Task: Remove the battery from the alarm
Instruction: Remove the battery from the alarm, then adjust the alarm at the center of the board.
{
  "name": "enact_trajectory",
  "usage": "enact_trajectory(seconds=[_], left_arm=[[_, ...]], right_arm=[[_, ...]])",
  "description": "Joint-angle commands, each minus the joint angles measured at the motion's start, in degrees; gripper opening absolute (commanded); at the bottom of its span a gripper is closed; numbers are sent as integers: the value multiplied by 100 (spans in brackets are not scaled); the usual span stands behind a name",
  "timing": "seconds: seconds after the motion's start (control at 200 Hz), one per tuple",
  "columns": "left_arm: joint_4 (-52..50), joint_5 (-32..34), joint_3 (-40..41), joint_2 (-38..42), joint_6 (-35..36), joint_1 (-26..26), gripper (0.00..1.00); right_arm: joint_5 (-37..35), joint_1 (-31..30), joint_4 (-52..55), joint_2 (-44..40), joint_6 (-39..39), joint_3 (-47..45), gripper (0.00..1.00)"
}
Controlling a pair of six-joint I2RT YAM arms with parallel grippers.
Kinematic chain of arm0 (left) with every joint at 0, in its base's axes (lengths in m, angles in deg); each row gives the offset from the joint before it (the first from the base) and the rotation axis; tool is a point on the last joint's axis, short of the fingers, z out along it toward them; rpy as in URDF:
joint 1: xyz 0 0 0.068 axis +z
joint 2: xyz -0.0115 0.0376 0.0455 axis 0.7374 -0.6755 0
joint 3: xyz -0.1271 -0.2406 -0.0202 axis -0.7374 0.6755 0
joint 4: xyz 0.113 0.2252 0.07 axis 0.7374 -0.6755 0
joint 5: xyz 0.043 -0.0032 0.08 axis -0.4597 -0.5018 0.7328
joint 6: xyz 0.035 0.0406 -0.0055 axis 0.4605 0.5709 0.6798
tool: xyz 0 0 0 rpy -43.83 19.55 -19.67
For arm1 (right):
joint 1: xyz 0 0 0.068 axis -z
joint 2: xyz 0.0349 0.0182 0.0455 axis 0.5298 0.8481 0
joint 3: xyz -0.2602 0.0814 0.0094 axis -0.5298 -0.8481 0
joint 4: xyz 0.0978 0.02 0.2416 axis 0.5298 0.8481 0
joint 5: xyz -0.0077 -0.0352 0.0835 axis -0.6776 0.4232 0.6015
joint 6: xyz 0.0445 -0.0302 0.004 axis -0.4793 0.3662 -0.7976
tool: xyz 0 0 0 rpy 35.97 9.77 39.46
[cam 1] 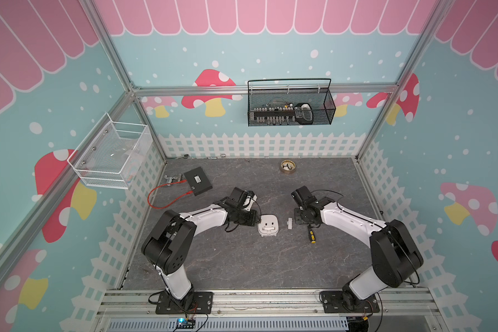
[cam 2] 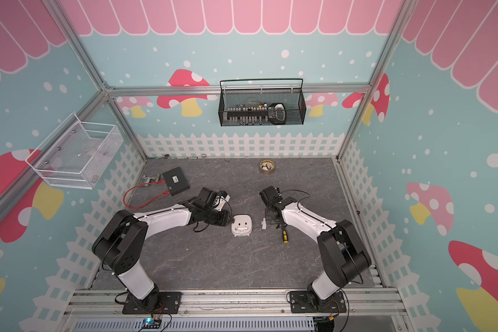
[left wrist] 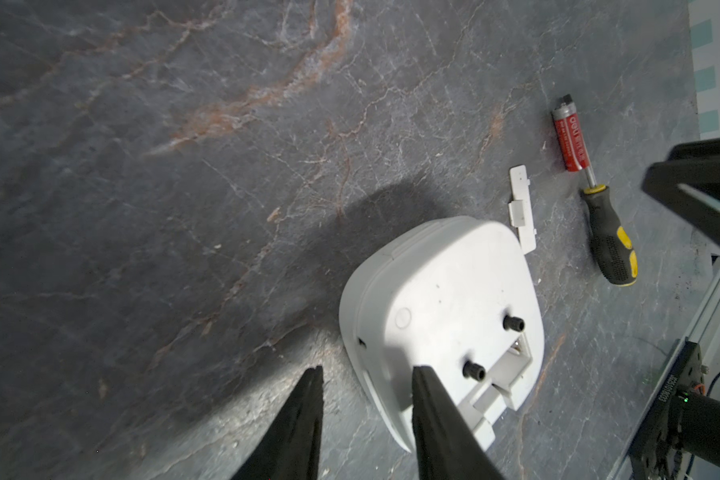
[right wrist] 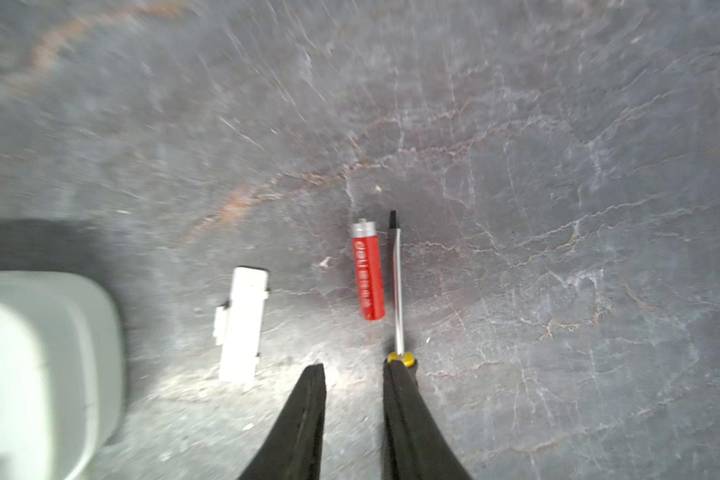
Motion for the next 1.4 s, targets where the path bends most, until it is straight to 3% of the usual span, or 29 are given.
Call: enact_trajectory(seconds=[0.0, 0.175, 0.345, 0.605, 0.92, 1.396], left_arm=[[14, 62, 78, 251, -41, -24, 39], [207, -173, 240, 366, -202, -17, 39], [286, -2, 296, 377, -293, -23, 39], [395, 225, -381, 125, -398, 211, 39], [586, -196, -1244, -928, -517, 90, 39], [1060, -516, -89, -753, -555, 80, 39]], right_arm=[[120, -249, 282, 73, -195, 219, 27], [533, -412, 71, 516, -213, 274, 25], [1134, -528, -116, 507, -205, 252, 18], [1764, -1294, -37, 427, -372, -46, 16], [1552, -1501, -289, 777, -512, 34, 17], [1446, -1431, -530, 1284, -411, 328, 19]])
